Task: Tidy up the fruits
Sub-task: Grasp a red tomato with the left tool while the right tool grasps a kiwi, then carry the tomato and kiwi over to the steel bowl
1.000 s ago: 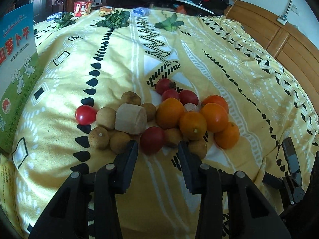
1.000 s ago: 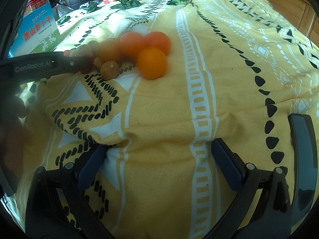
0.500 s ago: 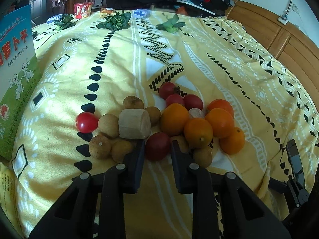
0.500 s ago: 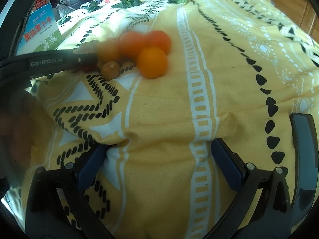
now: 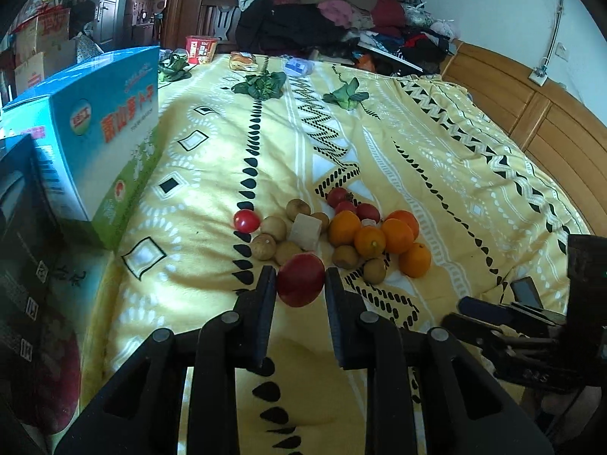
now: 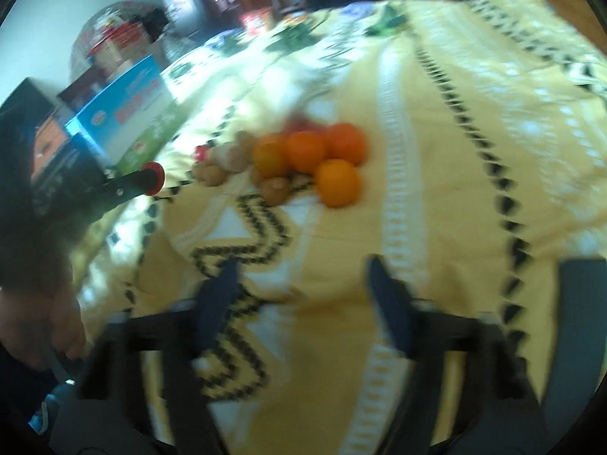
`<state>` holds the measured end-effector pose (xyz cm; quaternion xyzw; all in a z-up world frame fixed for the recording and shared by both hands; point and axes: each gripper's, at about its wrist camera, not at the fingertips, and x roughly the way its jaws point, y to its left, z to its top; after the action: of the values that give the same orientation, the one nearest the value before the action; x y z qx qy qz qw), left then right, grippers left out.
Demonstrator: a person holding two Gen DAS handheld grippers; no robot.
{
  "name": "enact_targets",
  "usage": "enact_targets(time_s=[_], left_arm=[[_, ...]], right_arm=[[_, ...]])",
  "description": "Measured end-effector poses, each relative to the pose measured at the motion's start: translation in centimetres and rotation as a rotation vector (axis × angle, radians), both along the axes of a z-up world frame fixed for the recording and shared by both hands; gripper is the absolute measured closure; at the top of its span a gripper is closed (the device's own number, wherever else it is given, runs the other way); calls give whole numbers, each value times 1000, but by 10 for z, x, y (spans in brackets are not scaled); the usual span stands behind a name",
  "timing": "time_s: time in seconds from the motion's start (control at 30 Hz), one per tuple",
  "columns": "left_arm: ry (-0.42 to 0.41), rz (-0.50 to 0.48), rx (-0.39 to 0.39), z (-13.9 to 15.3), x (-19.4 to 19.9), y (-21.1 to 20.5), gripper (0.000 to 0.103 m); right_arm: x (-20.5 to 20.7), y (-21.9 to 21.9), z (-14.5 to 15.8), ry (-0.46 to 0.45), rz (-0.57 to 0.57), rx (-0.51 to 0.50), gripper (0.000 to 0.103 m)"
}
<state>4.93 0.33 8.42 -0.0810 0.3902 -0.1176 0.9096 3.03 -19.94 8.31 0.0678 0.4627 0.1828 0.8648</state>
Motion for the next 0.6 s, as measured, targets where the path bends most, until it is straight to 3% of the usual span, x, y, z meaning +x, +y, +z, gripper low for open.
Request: enact_targets(time_s=[0.03,0.2,0.47,0.53,0.57,0.6], left_arm=[[-2,5,-5,2,-2,3,77],[1,18,-8,5,-7,15,77],[22,26,-12,-2,-8,17,77],[26,33,-14,-2,-9,18,77],[25,34,-13,0,-10,19,77],[20,36,-7,1,-11,19,77]], right_arm=[[8,5,-2,13,5,17,58],[38,35,-9,30,18,42,58],[65,61,-32,39,-3,-88,59],[64,60,-36,37,-9,-105,65],[62,59,-35,30,-18,-112,74],[60,58,-34,29,-24,-113,77]])
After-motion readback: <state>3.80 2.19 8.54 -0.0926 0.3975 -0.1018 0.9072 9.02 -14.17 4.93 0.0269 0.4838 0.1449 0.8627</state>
